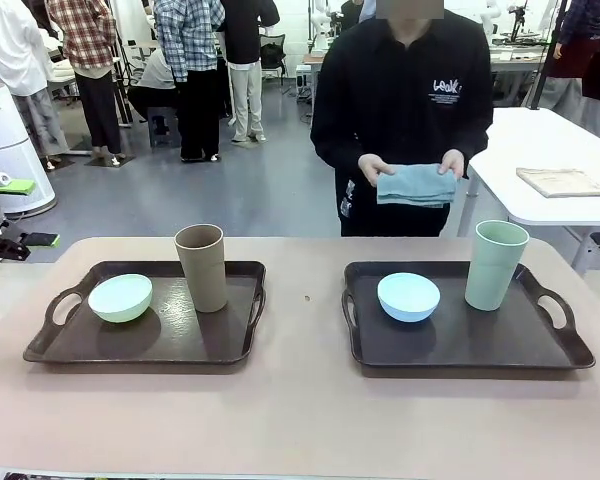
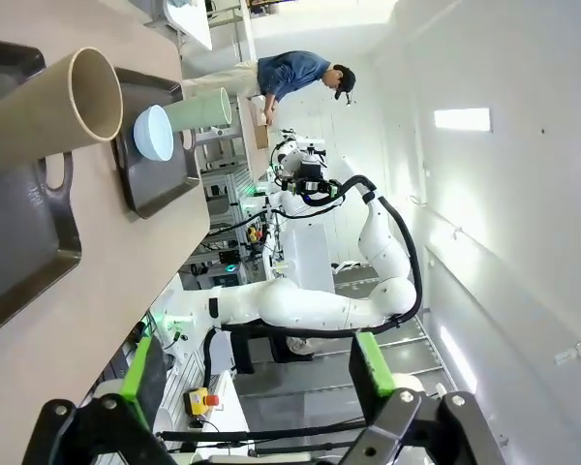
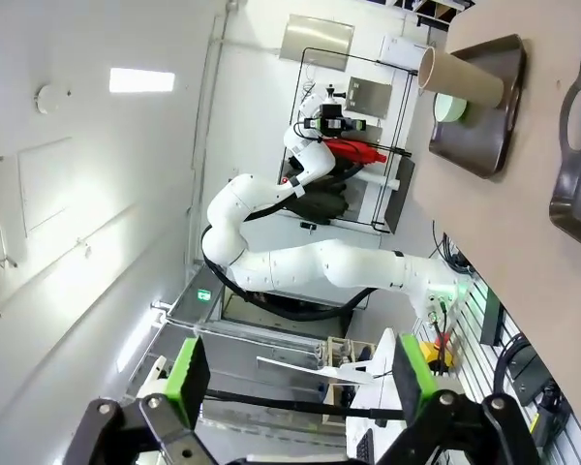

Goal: Set up a tray with a mat and arrange the tableware.
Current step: Pick up the Picnic Bowl and Reusable plastic cup from the Handle tray in front of the human's position and hold them in the air.

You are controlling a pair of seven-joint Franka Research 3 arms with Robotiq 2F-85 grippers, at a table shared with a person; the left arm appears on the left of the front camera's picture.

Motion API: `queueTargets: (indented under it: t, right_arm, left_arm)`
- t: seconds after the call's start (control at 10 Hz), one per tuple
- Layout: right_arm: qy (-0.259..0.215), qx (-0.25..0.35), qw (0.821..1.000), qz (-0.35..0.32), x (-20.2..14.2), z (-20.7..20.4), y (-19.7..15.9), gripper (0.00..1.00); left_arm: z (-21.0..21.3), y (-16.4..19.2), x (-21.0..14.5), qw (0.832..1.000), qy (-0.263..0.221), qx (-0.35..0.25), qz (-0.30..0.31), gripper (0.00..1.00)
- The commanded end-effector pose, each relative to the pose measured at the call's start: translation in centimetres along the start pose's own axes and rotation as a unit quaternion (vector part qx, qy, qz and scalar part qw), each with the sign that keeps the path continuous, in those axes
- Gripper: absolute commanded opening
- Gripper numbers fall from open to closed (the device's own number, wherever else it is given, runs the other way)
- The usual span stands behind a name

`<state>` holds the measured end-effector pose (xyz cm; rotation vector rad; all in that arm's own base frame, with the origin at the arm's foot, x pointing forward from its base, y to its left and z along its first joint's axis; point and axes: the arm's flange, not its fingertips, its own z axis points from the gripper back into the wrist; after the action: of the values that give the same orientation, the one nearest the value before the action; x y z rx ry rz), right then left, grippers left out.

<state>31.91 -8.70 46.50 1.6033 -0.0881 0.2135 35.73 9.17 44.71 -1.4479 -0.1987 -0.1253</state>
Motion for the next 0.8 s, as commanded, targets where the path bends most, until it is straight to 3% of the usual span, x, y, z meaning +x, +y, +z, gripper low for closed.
queueTargets:
  t: [0.0, 0.7]
  right_arm:
    - [0.001, -0.007, 1.0, 0.005, -0.74, 0.0, -0.06, 1.0]
    - [0.001, -0.007, 1.0, 0.005, -0.74, 0.0, -0.06, 1.0]
  left_arm:
    - [-0.18, -0.01, -0.26, 1.0, -0.009, 0.007, -0.007, 1.0]
    - [-0.18, -0.01, -0.26, 1.0, -0.009, 0.007, -0.007, 1.0]
